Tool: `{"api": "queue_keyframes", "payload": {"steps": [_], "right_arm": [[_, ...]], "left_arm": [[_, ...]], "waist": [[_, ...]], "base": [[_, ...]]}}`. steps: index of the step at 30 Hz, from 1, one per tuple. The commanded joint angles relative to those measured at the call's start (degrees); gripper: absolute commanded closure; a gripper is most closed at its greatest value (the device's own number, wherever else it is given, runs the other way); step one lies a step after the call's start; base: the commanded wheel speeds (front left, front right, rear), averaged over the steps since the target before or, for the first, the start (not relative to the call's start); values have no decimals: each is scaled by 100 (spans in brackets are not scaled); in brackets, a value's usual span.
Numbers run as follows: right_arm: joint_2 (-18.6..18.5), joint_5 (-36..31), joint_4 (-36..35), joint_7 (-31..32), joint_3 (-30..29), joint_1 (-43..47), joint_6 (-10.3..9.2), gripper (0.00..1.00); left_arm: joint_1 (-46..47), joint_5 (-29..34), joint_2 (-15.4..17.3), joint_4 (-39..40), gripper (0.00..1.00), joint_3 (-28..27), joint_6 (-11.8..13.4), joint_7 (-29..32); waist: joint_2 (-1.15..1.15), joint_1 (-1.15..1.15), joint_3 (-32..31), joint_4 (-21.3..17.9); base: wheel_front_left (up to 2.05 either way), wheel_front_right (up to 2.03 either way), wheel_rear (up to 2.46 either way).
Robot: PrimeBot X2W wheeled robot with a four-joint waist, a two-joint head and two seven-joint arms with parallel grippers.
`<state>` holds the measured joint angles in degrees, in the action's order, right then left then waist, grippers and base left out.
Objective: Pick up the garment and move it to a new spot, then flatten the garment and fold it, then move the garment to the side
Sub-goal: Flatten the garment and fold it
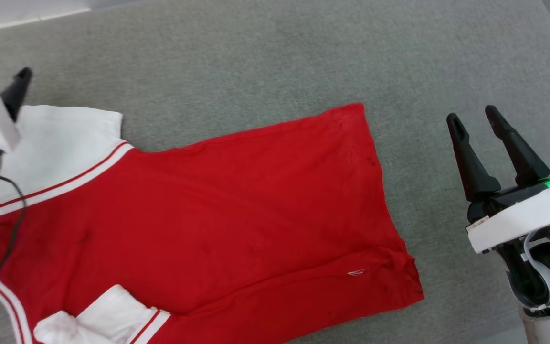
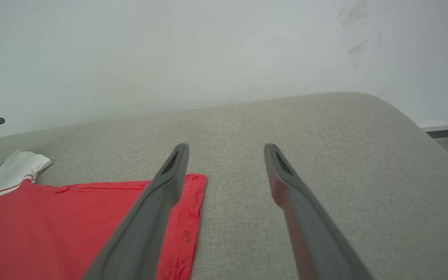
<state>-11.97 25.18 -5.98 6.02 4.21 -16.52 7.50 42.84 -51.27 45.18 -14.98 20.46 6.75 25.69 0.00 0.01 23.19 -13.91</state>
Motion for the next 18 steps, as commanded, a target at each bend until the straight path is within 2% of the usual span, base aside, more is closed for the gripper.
{"api": "queue_keyframes", "payload": {"steps": [1,4,10,14,18], "right_arm": [[14,28,30,-21,12,-74,-2,0],[42,129,123,-55,37,-85,-2,0],[88,321,295,-148,138,-96,-1,0],[92,440,394,-195,189,-136,-1,0],[31,555,507,-240,196,-184,-2,0]], "left_arm": [[90,-40,72,-73,0,34,-24,163],[344,-157,308,-316,0,135,-91,919],[481,-416,578,-596,0,211,77,1955],[260,-729,495,-740,0,225,169,2428],[26,-932,294,-823,0,298,212,2644]], "waist": [[0,-1,157,-153],[0,-1,266,-228],[0,-1,495,-323],[0,-1,611,-371],[0,-1,647,-387]], "base": [[0,0,0],[0,0,0],[0,0,0],[0,0,0],[0,0,0]]}}
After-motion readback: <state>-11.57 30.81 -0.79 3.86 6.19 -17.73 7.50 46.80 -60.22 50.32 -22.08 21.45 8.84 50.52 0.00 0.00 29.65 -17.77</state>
